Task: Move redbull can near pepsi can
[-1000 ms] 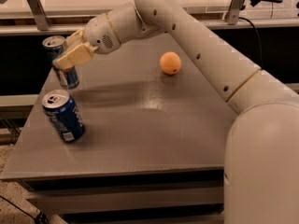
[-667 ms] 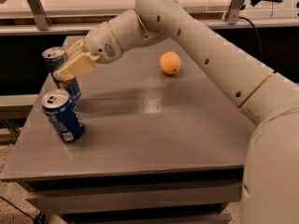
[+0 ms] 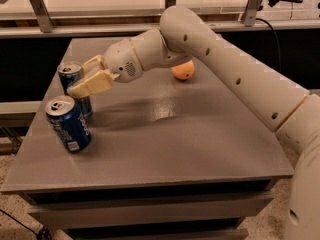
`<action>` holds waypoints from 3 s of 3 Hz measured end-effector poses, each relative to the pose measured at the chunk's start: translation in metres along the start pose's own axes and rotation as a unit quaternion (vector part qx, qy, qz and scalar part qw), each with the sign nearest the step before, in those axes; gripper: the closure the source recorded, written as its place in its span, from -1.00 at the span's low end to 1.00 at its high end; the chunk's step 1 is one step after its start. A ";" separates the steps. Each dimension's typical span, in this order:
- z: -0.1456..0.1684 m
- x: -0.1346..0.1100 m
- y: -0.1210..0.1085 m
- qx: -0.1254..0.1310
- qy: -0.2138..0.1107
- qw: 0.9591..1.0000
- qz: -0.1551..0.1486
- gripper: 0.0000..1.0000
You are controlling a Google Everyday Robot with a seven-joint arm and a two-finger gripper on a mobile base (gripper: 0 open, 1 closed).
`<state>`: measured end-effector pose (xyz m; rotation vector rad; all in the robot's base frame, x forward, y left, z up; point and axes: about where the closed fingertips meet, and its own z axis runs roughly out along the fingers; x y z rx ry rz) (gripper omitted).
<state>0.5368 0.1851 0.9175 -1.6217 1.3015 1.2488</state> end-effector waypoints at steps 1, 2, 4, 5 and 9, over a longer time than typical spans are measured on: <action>-0.002 -0.001 0.008 -0.016 0.004 0.999 -0.037 0.48; -0.005 -0.003 0.013 -0.031 0.016 0.998 -0.060 0.03; -0.046 0.010 0.028 -0.048 0.040 0.995 -0.079 -0.90; -0.052 0.034 0.036 -0.057 0.030 0.996 -0.061 -1.00; -0.063 0.036 0.040 -0.018 0.000 0.998 -0.057 -1.00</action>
Offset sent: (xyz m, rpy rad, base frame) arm -0.0142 -0.0168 0.0082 -0.0200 -0.1508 0.1379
